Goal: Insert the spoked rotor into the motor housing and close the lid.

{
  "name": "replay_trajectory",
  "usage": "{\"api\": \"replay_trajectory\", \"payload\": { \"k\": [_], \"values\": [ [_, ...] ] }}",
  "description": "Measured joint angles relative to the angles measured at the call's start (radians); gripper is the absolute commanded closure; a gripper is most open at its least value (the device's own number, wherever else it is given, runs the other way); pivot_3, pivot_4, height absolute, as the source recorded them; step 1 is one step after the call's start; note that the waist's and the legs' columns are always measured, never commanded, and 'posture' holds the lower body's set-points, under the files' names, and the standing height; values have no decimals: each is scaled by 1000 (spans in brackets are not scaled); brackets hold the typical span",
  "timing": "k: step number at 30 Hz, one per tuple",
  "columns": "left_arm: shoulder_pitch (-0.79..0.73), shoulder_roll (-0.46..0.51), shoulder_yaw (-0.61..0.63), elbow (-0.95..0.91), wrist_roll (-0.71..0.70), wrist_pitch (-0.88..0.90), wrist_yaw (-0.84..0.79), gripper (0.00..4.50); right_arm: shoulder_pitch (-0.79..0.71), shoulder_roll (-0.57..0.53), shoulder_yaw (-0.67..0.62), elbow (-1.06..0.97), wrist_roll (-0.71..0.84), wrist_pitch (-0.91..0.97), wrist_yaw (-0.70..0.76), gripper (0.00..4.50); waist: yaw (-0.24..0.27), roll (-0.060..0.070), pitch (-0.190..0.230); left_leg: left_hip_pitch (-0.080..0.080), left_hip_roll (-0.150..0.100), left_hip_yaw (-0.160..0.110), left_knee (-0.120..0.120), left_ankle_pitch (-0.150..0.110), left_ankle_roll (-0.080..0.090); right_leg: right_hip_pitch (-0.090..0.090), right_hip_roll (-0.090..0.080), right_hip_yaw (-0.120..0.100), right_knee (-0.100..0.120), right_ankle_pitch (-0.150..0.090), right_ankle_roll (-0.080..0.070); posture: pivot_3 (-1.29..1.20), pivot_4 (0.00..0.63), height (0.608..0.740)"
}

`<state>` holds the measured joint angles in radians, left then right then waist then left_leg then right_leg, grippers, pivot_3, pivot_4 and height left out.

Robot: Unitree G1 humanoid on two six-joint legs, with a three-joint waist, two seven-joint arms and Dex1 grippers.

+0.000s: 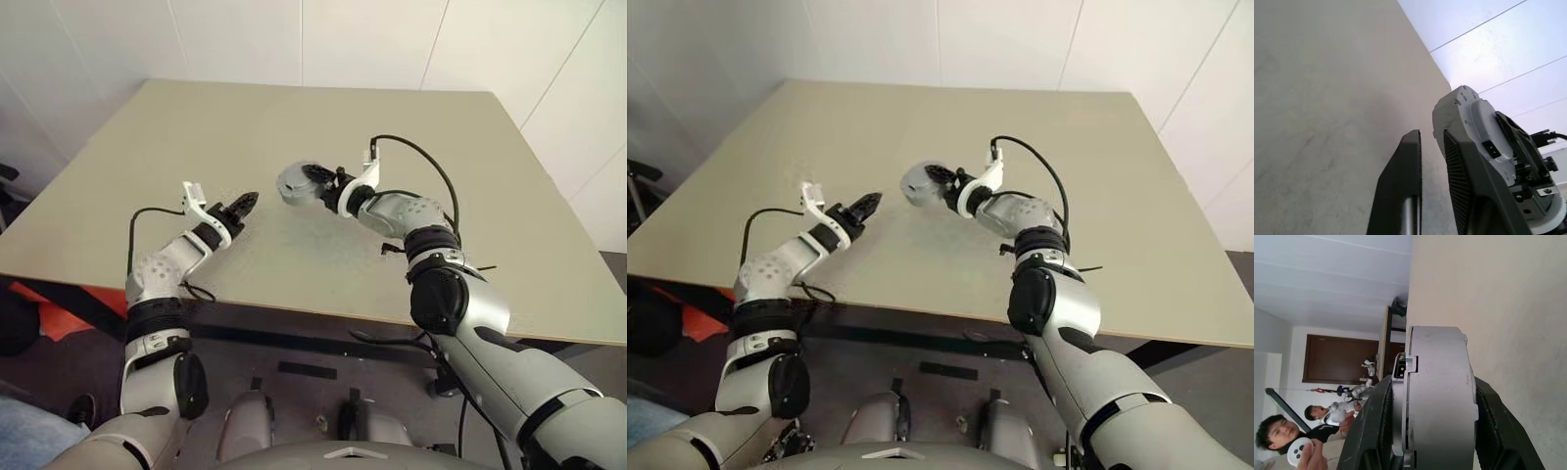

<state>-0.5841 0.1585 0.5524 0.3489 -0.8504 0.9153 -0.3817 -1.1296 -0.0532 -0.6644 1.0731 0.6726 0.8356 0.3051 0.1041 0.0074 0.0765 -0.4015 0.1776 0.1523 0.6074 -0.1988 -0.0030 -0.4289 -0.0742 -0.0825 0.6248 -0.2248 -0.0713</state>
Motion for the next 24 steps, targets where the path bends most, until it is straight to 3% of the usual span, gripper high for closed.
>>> {"api": "replay_trajectory", "payload": {
  "k": [8, 24],
  "values": [
    [41, 30, 15, -6, -58, 69, 23, 102, -8, 1, 1, -6, 34, 65, -3, 2304, 5, 0, 0, 3, 3, 1, 0, 5, -8, 5, 0, -1, 1, 4, 3, 0, 0, 740],
    [-52, -50, 35, 40, -281, 198, 18, 102, 18, 62, 19, -167, 96, 221, -51, 2304, 22, 0, 0, 3, 3, 1, 0, 6, -8, 5, 1, -1, 1, 5, 4, 0, 0, 740]
  ]
}}
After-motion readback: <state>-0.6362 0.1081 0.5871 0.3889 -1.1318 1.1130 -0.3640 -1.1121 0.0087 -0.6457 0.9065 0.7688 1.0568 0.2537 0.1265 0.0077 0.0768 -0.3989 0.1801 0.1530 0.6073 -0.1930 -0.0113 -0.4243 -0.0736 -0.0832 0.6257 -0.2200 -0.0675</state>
